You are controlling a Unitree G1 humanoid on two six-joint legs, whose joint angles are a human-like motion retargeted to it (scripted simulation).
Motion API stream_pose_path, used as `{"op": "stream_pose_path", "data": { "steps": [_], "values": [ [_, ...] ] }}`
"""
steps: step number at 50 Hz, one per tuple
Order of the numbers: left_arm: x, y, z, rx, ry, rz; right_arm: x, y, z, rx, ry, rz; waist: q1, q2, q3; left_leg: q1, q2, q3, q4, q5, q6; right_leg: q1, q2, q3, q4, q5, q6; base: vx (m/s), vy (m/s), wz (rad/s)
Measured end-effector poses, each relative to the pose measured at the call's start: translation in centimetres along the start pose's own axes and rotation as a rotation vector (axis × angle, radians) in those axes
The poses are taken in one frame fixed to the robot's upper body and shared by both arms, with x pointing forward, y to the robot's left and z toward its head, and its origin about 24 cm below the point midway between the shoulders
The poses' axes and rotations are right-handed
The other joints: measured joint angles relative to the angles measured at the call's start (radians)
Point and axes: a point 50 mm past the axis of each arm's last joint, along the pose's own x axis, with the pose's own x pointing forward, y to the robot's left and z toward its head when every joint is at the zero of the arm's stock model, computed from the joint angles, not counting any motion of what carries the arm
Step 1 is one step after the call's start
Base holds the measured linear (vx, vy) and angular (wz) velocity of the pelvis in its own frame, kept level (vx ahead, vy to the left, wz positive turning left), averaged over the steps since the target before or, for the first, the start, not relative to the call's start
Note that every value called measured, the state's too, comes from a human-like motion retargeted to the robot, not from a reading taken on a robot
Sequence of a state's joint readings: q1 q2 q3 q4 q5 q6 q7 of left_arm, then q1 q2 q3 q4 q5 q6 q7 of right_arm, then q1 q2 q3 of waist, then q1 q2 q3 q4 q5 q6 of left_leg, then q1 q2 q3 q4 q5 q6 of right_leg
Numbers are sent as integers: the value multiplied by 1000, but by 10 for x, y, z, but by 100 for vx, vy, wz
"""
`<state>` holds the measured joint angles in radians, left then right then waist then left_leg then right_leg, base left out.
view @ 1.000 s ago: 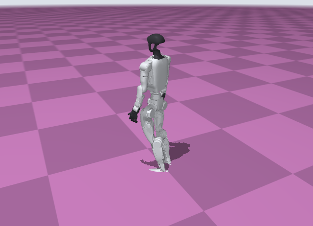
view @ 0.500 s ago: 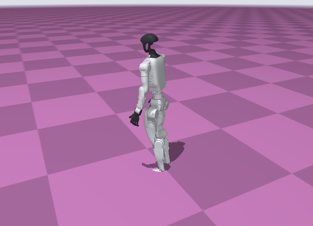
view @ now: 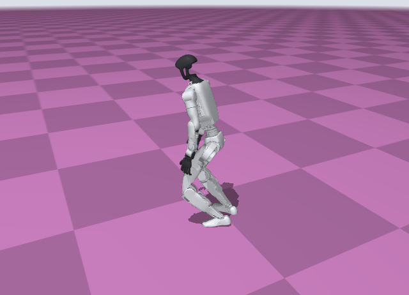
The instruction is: Run
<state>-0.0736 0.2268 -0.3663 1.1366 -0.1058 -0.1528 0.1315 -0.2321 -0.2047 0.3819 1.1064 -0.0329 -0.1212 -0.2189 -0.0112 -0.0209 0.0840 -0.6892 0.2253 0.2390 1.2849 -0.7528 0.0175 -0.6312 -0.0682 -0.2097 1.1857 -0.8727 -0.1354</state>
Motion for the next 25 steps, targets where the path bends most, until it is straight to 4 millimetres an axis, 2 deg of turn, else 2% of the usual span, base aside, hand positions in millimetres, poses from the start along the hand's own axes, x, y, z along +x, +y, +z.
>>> {"op": "stream_pose_path", "data": {
  "steps": [3,5,8,10,12,13,14,15,16,17,18,19,20,22,25],
  "values": [
    [-7,-13,-14,-8,23,-34,-10,6,-26,-106,51,36,-6,1,9,160,-51,30,-175,361,-90,163,-49,0,-117,371,122,84,11,73],
    [-12,-19,-26,-6,61,-62,-17,11,-41,-169,85,81,-8,-3,16,177,-72,44,-230,503,-118,163,-70,5,-107,513,158,78,13,28],
    [-18,-25,-42,20,118,-139,-25,19,-57,-204,139,152,-31,-22,23,162,-109,69,-380,558,-136,102,-69,10,-175,561,203,76,13,39],
    [-21,-29,-51,70,147,-209,-31,26,-68,-177,183,196,-48,-34,4,164,-145,84,-579,626,-157,61,-63,-9,-330,599,245,75,12,51],
    [-26,-32,-62,135,178,-278,-38,33,-78,-135,230,231,-55,-50,-31,173,-183,74,-764,692,-166,27,-61,-22,-454,603,250,72,10,38],
    [-30,-35,-68,162,196,-306,-41,36,-84,-123,254,243,-55,-56,-41,160,-186,63,-755,656,-151,11,-66,-26,-447,546,228,68,9,17],
    [-32,-35,-73,190,213,-321,-44,38,-88,-119,275,252,-52,-60,-54,153,-188,50,-719,564,-115,1,-71,-28,-409,439,184,68,8,5],
    [-34,-34,-77,219,228,-329,-45,39,-92,-120,293,259,-46,-63,-68,149,-190,35,-670,442,-70,-6,-76,-29,-356,306,129,70,6,-17],
    [-34,-31,-79,236,238,-308,-44,38,-92,-142,294,251,-37,-64,-61,143,-182,27,-553,275,-15,-10,-88,-30,-249,136,68,68,6,-49],
    [-33,-28,-79,238,243,-274,-41,36,-88,-158,282,238,-21,-59,-53,132,-159,26,-440,130,28,-17,-86,-30,-171,18,11,61,9,-107],
    [-29,-24,-75,209,240,-215,-35,36,-78,-165,245,215,6,-40,-41,109,-103,40,-332,31,50,-29,-57,-28,-148,4,-37,58,11,-129],
    [-26,-24,-68,168,226,-177,-30,37,-66,-161,202,202,30,-19,-41,99,-63,35,-271,-12,47,-27,-26,-28,-143,0,-66,62,10,-130],
    [-22,-27,-61,122,207,-150,-26,39,-54,-151,157,193,53,4,-46,97,-30,22,-233,-26,31,-18,8,-30,-145,0,-87,79,4,-21],
    [-19,-35,-48,72,169,-163,-21,38,-39,-157,89,206,21,-5,24,248,-48,25,-252,93,-13,138,-6,-33,-132,21,-34,89,-1,108],
    [-19,-34,-45,52,148,-190,-21,37,-34,-176,49,246,-10,-39,28,297,-97,40,-344,314,-66,188,-31,0,-213,241,79,77,-1,98]
  ]
}}
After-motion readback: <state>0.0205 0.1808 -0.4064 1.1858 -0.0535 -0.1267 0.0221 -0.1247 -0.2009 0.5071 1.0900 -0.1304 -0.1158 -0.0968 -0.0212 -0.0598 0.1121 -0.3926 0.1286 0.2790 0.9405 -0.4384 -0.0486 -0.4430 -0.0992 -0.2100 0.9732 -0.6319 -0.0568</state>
